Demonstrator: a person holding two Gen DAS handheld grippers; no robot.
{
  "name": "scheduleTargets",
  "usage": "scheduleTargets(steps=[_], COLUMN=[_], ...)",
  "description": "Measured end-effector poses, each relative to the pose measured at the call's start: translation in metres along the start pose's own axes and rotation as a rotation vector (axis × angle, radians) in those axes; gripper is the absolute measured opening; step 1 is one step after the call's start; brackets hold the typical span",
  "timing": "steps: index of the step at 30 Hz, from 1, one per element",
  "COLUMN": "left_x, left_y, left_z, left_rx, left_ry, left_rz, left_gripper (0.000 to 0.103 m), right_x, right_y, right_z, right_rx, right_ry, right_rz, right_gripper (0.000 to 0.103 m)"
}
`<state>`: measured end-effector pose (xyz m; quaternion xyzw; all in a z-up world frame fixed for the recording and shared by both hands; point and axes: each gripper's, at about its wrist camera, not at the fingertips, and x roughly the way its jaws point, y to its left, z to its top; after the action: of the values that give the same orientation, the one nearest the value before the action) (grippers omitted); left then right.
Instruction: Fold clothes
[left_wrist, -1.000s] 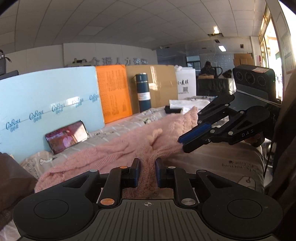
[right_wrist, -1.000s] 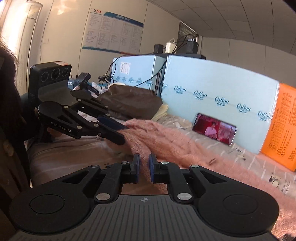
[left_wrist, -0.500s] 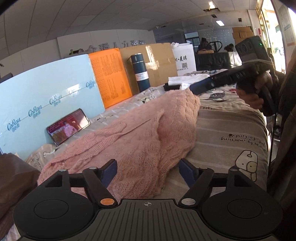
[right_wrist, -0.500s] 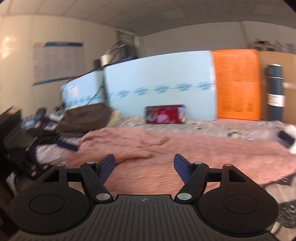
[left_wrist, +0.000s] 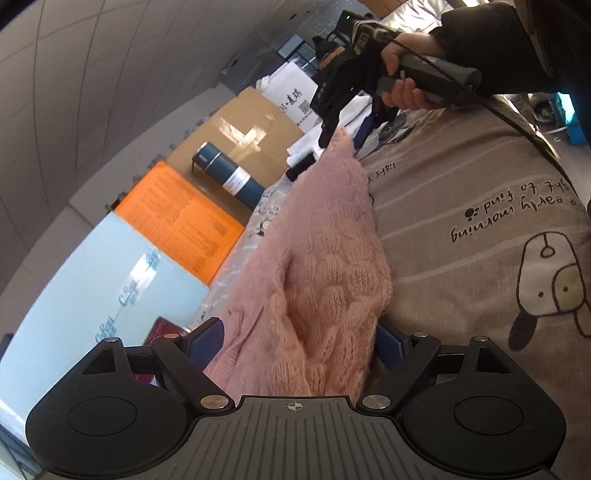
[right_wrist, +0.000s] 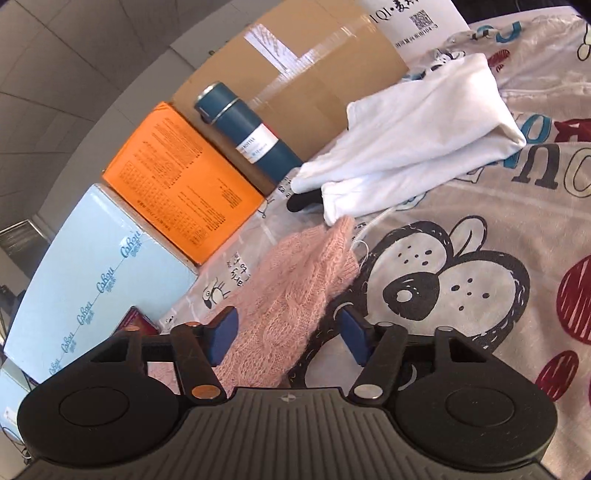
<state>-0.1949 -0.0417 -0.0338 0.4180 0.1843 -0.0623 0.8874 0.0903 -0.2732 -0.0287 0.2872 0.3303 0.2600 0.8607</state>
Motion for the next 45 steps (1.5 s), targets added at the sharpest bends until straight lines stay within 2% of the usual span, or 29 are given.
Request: scheduleTargets(steps=[1,3,5,6,7,8,13,17,21,23,25,27,28,30,31,32,34,36,39,42,43,44,45], left_x=[0.003,0.008,0.012,0.014,0.014,0.013,-0.004,-0.024,-0.024,-0.018,-0.015,-0.018,-0.023,-0.034,-0.04,-0.05,-0.066,-0.081,-0.093,-0.092,-0.09,-0.087,-0.085], left_y=[-0.001,-0.002,0.001,0.0,0.003,0.006,0.037,0.054,0.042,0.029,0.022,0.026,0.03,0.042,0.049,0.057,0.068,0.078,0.089,0.094,0.093,0.092,0.09], left_z=[0.003,0.003,0.001,0.0,-0.001,-0.001,-0.006,-0.008,-0.007,-0.008,-0.011,-0.016,-0.02,-0.029,-0.035,-0.044,-0.062,-0.079,-0.099,-0.113,-0.115,-0.116,-0.117], left_rx=[-0.002,-0.032,-0.055,-0.051,-0.063,-0.084,-0.268,-0.397,-0.387,-0.348,-0.338,-0.369,-0.399,-0.485,-0.536,-0.608,-0.738,-0.858,-1.017,-1.112,-1.12,-1.117,-1.113], left_ry=[-0.022,-0.044,-0.048,-0.041,-0.044,-0.053,-0.159,-0.244,-0.19,-0.117,-0.071,-0.063,-0.068,-0.077,-0.079,-0.076,-0.064,-0.041,0.061,0.146,0.165,0.179,0.193], left_rz=[-0.014,-0.067,-0.128,-0.136,-0.143,-0.15,-0.152,-0.236,-0.361,-0.412,-0.429,-0.41,-0.385,-0.309,-0.263,-0.2,-0.082,0.043,0.217,0.272,0.272,0.263,0.255], left_gripper=[0.087,0.079,0.048,0.037,0.021,0.015,0.011,0.011,0.011,0.013,0.017,0.018,0.018,0.028,0.041,0.057,0.075,0.081,0.09,0.09,0.09,0.091,0.091], right_x=[0.002,0.002,-0.001,-0.004,-0.007,-0.01,-0.034,-0.054,-0.077,-0.083,-0.084,-0.084,-0.086,-0.089,-0.089,-0.088,-0.086,-0.08,-0.064,-0.046,-0.042,-0.039,-0.036], right_y=[0.001,0.0,0.0,0.001,0.003,0.004,0.013,0.015,0.008,0.004,-0.003,-0.011,-0.015,-0.021,-0.022,-0.022,-0.022,-0.022,-0.022,-0.022,-0.022,-0.021,-0.02], right_z=[0.0,-0.002,-0.003,-0.004,-0.004,-0.005,-0.007,-0.012,-0.022,-0.027,-0.032,-0.033,-0.031,-0.027,-0.025,-0.022,-0.016,-0.01,-0.004,-0.002,-0.002,-0.001,0.0], right_rx=[0.0,-0.001,-0.008,-0.026,-0.045,-0.064,-0.126,-0.132,-0.151,-0.167,-0.18,-0.162,-0.137,-0.085,-0.069,-0.059,-0.039,-0.027,-0.011,-0.006,-0.009,-0.015,-0.029], right_ry=[0.004,0.009,0.008,-0.001,-0.012,-0.023,-0.086,-0.104,-0.117,-0.11,-0.104,-0.107,-0.109,-0.119,-0.125,-0.131,-0.143,-0.137,-0.105,-0.08,-0.081,-0.084,-0.082], right_rz=[-0.008,0.001,0.012,0.01,0.009,0.012,0.058,0.05,-0.01,-0.06,-0.114,-0.132,-0.111,-0.064,-0.056,-0.059,-0.064,-0.063,-0.07,-0.093,-0.099,-0.103,-0.105], right_gripper=[0.045,0.034,0.023,0.021,0.018,0.015,0.01,0.008,0.008,0.008,0.008,0.008,0.009,0.013,0.02,0.04,0.061,0.061,0.061,0.057,0.053,0.041,0.035])
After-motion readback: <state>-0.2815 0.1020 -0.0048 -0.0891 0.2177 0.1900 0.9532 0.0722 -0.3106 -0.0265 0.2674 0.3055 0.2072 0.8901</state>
